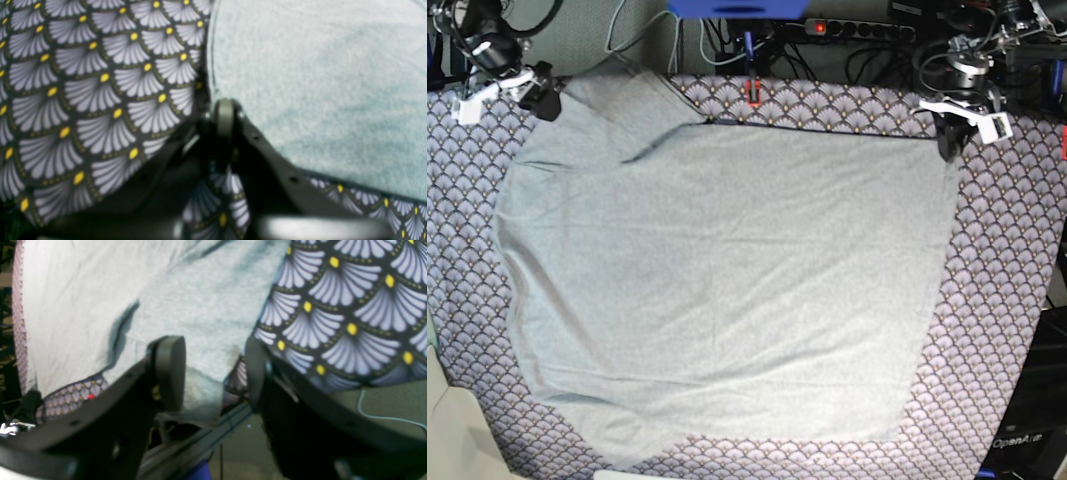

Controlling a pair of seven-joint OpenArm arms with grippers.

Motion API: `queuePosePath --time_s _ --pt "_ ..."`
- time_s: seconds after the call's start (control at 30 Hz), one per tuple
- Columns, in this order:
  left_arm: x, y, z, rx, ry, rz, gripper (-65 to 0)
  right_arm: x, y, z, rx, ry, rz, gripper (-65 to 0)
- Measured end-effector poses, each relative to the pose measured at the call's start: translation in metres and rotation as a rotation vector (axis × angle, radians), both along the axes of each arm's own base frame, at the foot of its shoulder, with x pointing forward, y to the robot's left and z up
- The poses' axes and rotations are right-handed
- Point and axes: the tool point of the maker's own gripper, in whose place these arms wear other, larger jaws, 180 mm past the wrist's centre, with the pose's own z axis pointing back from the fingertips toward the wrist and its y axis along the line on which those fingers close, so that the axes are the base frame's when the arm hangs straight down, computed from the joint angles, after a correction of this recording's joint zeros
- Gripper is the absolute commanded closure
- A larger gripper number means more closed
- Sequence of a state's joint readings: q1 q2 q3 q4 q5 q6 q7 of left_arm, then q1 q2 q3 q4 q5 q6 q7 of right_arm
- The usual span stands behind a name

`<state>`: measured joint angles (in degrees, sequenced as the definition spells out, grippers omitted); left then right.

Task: Fold the T-shirt properly
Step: 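Close both grippers on the shoulder corners of the shirt, then lift the shoulder edge with both grippers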

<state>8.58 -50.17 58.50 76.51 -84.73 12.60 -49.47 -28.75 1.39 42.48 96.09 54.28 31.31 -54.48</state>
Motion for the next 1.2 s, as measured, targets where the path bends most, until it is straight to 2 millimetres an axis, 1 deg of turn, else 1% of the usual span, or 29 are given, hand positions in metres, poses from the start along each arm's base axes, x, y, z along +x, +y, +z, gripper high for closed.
queuePosePath --time_s 0.2,0.37,0.53,0.6,0.63,0.77,1.03,1.1,1.2 --pt "0.001 0.000 0.000 0.000 -0.002 0.000 0.0 -0.002 0.003 -0.002 0.008 0.006 -0.001 -30.3" --pt "0.008 0.000 0.004 0.000 -0.018 0.000 0.0 -0.002 0.003 -0.002 0.008 0.007 -0.001 -30.3" --pt "0.008 0.000 0.004 0.000 -0.018 0.000 0.0 -0.004 0.010 -0.005 0.026 0.016 -0.002 -30.2" --pt "0.008 0.000 0.004 0.000 -0.017 0.000 0.0 -0.003 0.010 -0.005 0.024 0.012 -0.003 -30.2" --pt "0.007 0.000 0.004 0.000 -0.017 0.000 0.0 -0.003 0.010 -0.006 0.030 0.009 -0.009 -30.2" --pt "0.008 0.000 0.004 0.000 -0.017 0.000 0.0 -0.011 0.010 -0.020 0.072 0.038 -0.032 -30.2" --pt "0.007 0.000 0.004 0.000 -0.017 0.000 0.0 -0.009 0.011 -0.022 0.086 0.027 -0.038 -30.0" --pt "0.007 0.000 0.004 0.000 -0.017 0.000 0.0 -0.005 0.017 -0.022 0.093 0.019 -0.023 -27.6" --pt "0.007 0.000 0.003 0.000 -0.016 0.000 0.0 -0.002 0.031 -0.024 0.114 0.024 0.018 -16.7"
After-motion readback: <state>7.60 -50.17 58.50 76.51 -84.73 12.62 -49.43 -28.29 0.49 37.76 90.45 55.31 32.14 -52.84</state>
